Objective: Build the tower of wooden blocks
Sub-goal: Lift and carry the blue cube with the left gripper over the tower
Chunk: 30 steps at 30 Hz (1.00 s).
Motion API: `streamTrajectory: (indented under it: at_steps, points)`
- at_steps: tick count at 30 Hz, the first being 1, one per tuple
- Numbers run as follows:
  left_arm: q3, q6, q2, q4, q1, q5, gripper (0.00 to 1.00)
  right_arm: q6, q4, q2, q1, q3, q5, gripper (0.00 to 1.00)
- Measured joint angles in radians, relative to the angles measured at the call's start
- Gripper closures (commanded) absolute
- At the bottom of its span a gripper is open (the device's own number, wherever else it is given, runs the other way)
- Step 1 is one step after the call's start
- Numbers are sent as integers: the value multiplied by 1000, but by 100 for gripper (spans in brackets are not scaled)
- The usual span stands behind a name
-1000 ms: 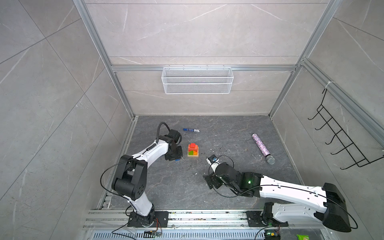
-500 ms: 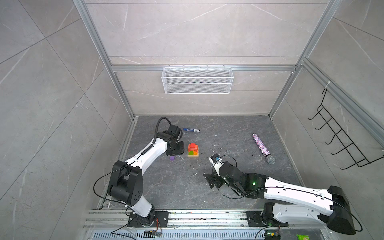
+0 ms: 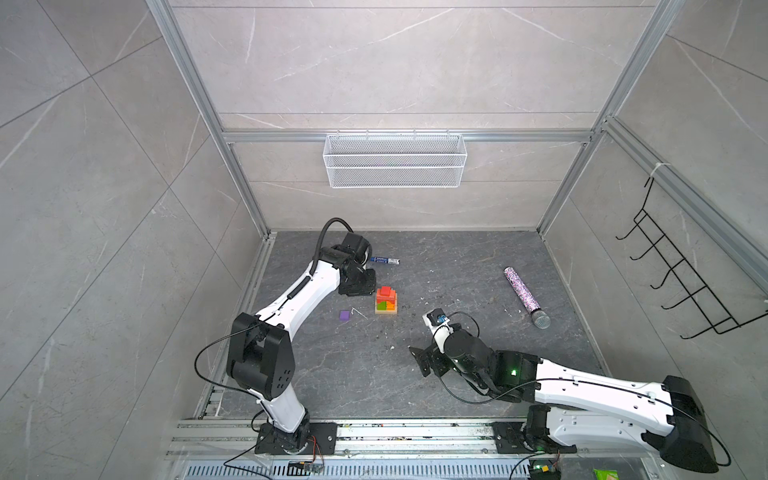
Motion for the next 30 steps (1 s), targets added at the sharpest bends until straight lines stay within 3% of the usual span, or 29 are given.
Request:
streamTrajectory:
  at_steps: [30]
  points:
    - [436,43,346,-188,-117,-80,67,3,-13,-8,5,-12,34,3]
